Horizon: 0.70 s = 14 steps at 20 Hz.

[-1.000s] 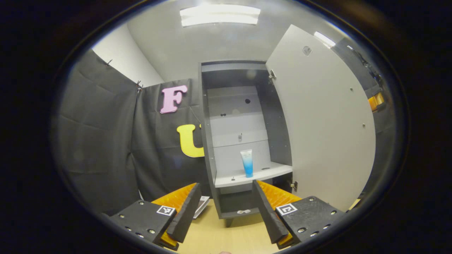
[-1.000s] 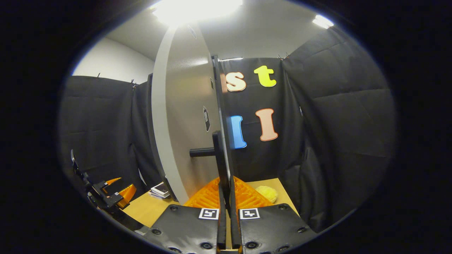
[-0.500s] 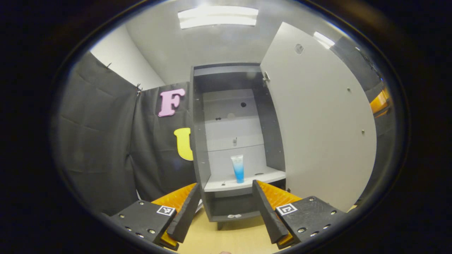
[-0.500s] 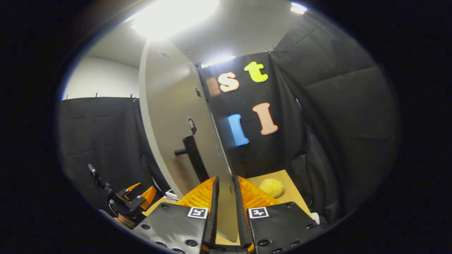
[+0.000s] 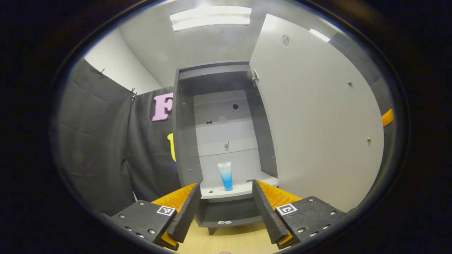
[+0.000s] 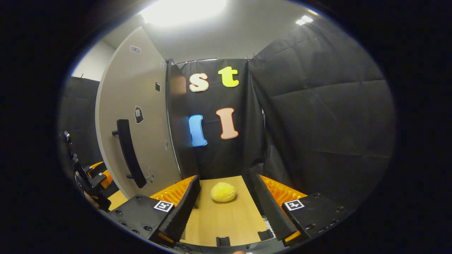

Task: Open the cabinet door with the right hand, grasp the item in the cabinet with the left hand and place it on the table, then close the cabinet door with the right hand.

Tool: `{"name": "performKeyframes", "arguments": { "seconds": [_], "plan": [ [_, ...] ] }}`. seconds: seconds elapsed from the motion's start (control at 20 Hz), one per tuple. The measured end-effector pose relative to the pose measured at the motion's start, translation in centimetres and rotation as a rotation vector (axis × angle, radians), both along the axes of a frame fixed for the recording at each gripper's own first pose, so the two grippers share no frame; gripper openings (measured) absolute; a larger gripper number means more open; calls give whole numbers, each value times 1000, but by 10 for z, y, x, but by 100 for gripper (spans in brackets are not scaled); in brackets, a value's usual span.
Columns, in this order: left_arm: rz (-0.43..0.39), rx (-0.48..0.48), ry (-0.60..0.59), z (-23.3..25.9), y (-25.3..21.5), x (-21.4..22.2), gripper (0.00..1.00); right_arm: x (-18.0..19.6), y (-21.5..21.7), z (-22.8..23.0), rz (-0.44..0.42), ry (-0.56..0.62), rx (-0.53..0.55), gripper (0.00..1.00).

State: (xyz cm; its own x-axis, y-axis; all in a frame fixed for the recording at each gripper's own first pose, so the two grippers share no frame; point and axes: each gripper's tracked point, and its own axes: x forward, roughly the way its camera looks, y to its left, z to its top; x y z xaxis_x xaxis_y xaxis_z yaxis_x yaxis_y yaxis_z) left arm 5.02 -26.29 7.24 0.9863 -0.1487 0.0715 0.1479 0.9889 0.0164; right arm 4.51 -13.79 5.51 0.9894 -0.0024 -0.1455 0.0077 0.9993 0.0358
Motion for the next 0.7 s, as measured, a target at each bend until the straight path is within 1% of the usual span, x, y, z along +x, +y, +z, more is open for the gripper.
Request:
{"name": "performKeyframes", "arguments": {
  "seconds": [0.1, 0.2, 0.3, 0.4, 0.7],
  "plan": [
    [1, -15, -7, 4, -2, 19, 88, 10, -4, -5, -26, 4, -30, 98],
    [12, -28, -19, 11, -1, 41, 88, 36, -6, -6, -57, 20, -79, 98],
    [10, -35, -10, 10, -2, 68, 88, 46, -10, -5, -93, 15, -110, 98],
    [0, -51, -11, 11, -3, 95, 88, 53, -4, -5, -97, 16, -102, 98],
    [-41, -64, 0, 2, -6, 156, 88, 78, -10, -12, -174, 44, -58, 98]
  ]
}}
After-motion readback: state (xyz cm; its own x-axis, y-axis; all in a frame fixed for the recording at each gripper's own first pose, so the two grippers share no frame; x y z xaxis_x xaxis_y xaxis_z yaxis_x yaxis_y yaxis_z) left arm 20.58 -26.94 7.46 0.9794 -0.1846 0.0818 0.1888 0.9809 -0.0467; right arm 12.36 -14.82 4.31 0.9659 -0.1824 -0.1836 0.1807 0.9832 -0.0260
